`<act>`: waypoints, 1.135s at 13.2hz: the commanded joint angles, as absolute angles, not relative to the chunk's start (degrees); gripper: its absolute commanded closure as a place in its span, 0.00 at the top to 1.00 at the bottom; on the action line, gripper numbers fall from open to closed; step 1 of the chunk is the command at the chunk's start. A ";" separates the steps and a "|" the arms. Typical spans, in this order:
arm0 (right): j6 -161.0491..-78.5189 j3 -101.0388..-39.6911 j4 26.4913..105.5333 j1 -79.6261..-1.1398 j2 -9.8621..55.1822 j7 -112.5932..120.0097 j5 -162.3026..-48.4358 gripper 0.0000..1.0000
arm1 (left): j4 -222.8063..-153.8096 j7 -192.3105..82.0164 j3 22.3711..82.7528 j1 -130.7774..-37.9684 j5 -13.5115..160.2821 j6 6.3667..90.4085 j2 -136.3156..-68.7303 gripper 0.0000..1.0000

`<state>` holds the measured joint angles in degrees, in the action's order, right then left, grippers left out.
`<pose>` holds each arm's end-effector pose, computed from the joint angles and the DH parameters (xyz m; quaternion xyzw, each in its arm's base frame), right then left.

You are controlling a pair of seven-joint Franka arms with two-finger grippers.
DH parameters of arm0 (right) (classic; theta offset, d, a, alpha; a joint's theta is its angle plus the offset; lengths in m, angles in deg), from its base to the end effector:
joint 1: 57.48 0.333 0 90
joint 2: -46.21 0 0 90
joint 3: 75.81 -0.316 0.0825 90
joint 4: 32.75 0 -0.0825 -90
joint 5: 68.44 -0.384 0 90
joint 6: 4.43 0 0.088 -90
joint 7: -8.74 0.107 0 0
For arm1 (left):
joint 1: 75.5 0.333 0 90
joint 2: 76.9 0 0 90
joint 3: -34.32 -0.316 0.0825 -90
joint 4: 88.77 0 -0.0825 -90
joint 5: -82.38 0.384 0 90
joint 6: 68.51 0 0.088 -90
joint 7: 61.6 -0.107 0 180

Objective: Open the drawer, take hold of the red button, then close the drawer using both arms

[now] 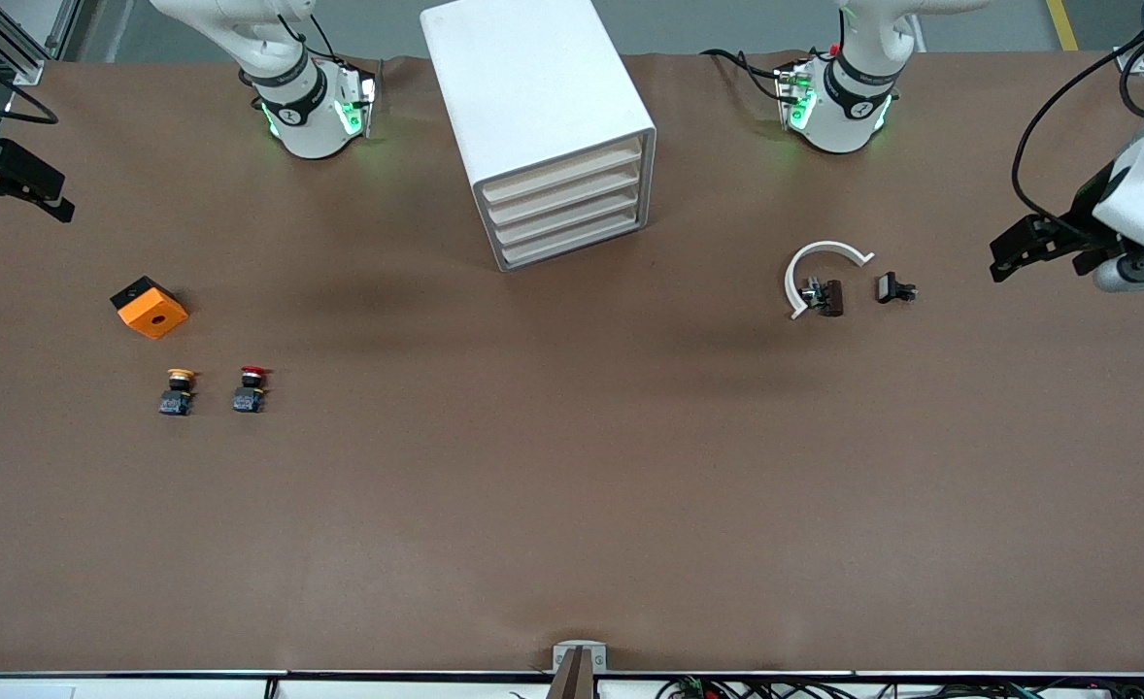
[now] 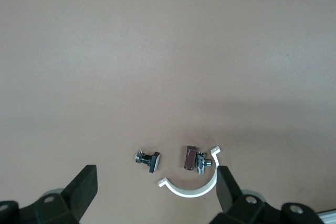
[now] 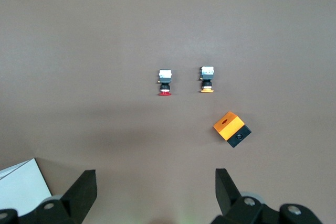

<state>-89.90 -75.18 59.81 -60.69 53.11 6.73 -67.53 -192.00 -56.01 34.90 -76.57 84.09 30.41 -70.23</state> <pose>0.5070 -0.0362 0.6607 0.9998 -0.0165 -0.0020 0.0072 0.5283 -0.0127 0.5913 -0.9991 -0.0324 -0.0215 0.0140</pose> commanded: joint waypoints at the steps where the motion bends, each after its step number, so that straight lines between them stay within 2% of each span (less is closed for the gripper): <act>1: -89.86 -75.11 60.86 -61.35 54.30 6.37 -68.26 1.00 | -188.36 -56.41 34.41 -76.82 83.08 25.29 -69.69 1.00; 8: -88.80 -73.88 61.30 -60.91 54.74 6.19 -69.49 1.00 | -185.54 -57.38 34.59 -76.99 83.08 19.73 -69.78 1.00; 15: -89.33 -73.97 61.21 -61.26 54.56 6.37 -69.58 1.00 | -184.75 -59.40 34.59 -77.08 83.08 19.55 -69.87 1.00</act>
<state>-88.81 -73.81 59.95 -60.76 53.17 6.73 -68.44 -186.10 -58.17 34.86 -76.93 84.09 20.88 -69.54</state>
